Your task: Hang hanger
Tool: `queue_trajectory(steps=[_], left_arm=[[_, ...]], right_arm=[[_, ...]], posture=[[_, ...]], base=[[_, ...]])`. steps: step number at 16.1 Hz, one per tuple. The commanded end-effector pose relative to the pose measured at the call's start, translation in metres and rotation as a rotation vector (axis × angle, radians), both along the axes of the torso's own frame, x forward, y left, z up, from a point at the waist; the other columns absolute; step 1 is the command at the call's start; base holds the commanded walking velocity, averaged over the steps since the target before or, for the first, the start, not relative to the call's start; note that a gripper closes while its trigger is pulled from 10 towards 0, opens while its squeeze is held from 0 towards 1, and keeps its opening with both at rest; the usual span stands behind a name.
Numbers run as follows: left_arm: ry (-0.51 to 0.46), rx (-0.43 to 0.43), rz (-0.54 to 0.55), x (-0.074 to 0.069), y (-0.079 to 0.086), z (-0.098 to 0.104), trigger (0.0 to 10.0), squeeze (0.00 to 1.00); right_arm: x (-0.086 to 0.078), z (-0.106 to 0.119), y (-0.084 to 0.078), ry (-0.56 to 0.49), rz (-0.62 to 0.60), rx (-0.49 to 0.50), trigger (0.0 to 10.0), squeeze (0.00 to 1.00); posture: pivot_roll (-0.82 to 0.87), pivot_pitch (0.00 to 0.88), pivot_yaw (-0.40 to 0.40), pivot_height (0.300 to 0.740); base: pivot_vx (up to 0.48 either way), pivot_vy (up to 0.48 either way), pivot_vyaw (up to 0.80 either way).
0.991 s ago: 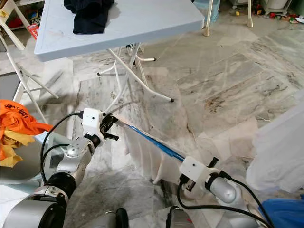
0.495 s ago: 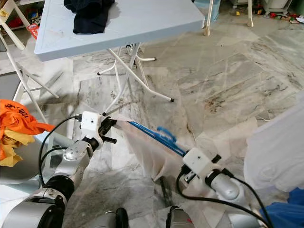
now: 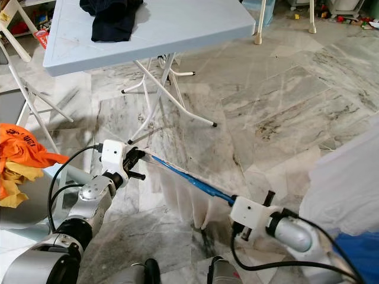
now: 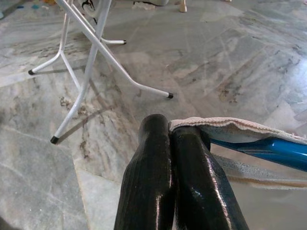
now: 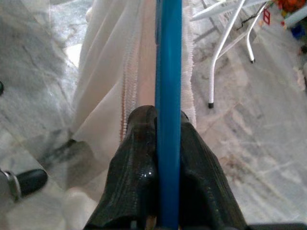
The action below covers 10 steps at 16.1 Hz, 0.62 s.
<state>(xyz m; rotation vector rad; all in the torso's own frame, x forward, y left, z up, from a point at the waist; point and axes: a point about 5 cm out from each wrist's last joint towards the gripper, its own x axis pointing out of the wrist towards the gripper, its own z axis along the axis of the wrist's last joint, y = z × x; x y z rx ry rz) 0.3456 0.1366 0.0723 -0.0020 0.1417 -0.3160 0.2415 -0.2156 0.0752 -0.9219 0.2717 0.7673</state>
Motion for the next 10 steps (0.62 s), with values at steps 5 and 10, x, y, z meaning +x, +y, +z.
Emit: queue_trajectory(steps=[5, 10], left_arm=[[-0.022, 0.009, 0.157, 0.005, 0.036, 0.008, 0.0, 0.00], [-0.008, -0.012, 0.097, 0.005, 0.018, 0.006, 0.0, 0.00]], right_arm=[[-0.015, -0.006, -0.055, 0.093, -0.045, -0.240, 10.0, 0.00], [-0.003, -0.021, -0.045, 0.060, -0.070, -0.353, 10.0, 0.00]], posture=[[-0.16, 0.217, 0.087, 0.740], [-0.15, 0.218, 0.089, 0.740]], base=[[0.000, 0.000, 0.00], [0.000, 0.000, 0.00]])
